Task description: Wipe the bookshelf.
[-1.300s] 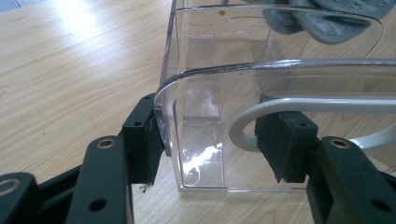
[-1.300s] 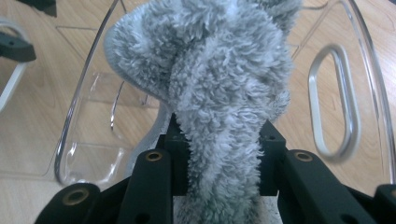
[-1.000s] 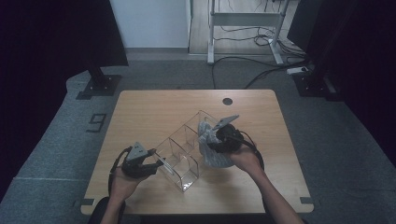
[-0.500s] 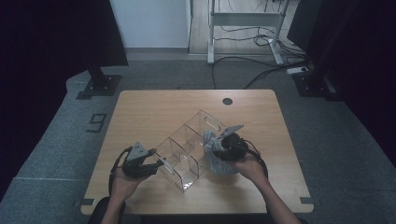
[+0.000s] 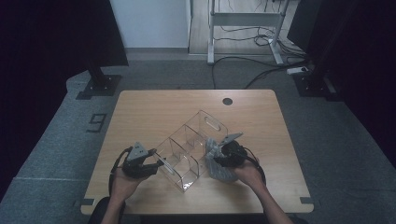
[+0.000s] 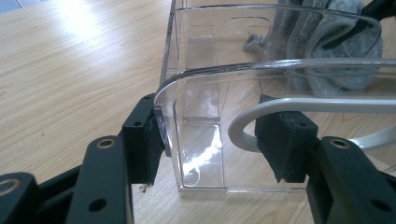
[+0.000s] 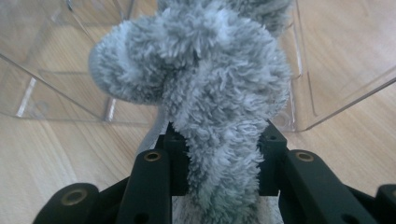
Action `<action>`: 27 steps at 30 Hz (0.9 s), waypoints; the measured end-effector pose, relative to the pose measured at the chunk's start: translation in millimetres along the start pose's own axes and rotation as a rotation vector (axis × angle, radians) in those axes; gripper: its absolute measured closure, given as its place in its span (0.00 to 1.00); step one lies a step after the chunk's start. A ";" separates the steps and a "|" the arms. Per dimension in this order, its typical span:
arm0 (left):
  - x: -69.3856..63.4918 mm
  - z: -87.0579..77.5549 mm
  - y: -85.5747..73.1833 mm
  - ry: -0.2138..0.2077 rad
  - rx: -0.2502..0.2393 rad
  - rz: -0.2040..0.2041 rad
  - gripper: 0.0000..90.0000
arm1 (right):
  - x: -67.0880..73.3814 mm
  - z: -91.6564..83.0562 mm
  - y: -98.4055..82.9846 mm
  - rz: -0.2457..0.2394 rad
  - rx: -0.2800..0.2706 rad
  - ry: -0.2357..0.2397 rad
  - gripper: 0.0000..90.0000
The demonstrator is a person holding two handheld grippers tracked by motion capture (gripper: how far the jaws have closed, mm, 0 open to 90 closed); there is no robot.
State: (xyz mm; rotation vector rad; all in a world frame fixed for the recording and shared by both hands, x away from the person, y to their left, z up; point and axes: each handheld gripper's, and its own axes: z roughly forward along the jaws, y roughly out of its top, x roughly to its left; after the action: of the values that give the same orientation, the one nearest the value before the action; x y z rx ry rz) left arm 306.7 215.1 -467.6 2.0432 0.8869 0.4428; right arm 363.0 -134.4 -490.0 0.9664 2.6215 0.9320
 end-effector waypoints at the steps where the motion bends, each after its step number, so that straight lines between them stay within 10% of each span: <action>1: 0.0 0.0 0.0 0.000 0.000 0.000 0.48 | 0.0 0.0 0.0 0.000 0.000 0.000 0.71; 27: 0.1 0.1 -0.2 0.000 -0.002 0.000 0.48 | 2.0 12.5 -10.1 -0.006 0.044 -0.009 0.71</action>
State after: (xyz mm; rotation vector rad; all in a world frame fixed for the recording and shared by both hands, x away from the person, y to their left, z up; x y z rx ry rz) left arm 306.7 215.2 -467.8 2.0412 0.8854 0.4438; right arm 361.0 -132.9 -506.0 0.9697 2.6463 0.8695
